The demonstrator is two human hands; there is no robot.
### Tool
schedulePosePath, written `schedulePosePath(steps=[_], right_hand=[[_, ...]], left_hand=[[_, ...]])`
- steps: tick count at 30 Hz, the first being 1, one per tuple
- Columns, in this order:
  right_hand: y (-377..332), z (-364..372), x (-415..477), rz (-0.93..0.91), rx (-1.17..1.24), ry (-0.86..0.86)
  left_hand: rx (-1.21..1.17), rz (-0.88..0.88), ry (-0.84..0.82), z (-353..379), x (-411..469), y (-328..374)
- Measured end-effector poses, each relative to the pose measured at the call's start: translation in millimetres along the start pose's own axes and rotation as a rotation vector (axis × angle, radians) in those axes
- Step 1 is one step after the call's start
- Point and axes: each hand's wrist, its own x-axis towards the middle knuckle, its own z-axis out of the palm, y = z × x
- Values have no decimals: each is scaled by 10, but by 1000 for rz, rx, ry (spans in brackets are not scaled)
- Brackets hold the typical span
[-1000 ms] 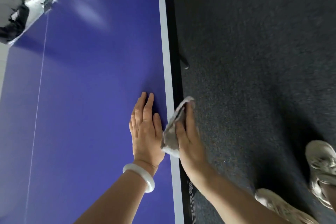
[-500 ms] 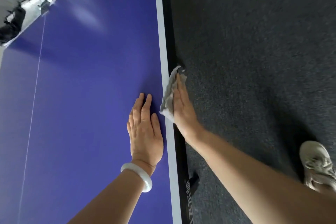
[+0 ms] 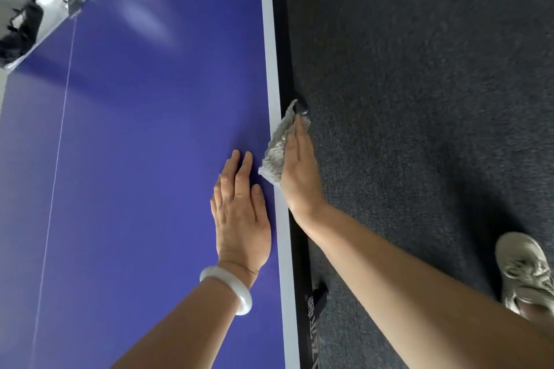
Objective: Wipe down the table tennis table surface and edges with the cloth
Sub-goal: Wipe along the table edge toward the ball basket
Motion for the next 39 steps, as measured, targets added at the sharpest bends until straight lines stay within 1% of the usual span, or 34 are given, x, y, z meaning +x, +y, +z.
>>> schedulePosePath(steps=[2,3,6,8,10,13,15,17,19,22,25,26,28,30,33,35,39], right_hand=[[4,10,-95,-50,-64,0],[59,-25,-292,-81,-97,-7],[401,-140,-1149,-177,-94,-73],[461,-149,-1354,-86,-52,-84],[328,-93,-1128,-4,-86,-52],[20,4,-317,-16,-221,-44],[-189,30,282,55,-150,-60],[-292,54,565,109,-93,-46],[-253,75,422,97,-87,-39],[-44,-8,-334,26,-169,-10],[104,-114,-867,-7,-221,-105],[99,-132,-854,-8,-243,-125],[14,-106,-566,14,-282,-105],[-154,-29,-82,51,-298,-86],[-389,43,573,119,-249,-77],[-427,46,725,123,-269,-112],[-415,-14,748,102,-341,-189]], left_hand=[[-17,-7,-11,-11,-8,19],[-34,-9,-19,-15,-10,33],[-55,-7,-22,-17,-8,31],[-50,-10,-25,-13,-9,24],[-43,-18,-33,-14,-2,25],[-23,-7,-31,-18,10,28],[-10,-7,-21,-15,12,15],[-2,-11,-15,-17,2,7],[-2,-9,-7,-26,2,10],[-8,-2,-16,-18,9,14],[-8,-28,-33,-3,7,15],[-1,-28,-32,-4,2,19],[3,-26,-31,-14,1,34],[-6,-23,-31,-27,4,49],[4,-6,-6,-37,5,41],[2,-11,-10,-31,10,34],[56,-33,-55,-34,-8,115]])
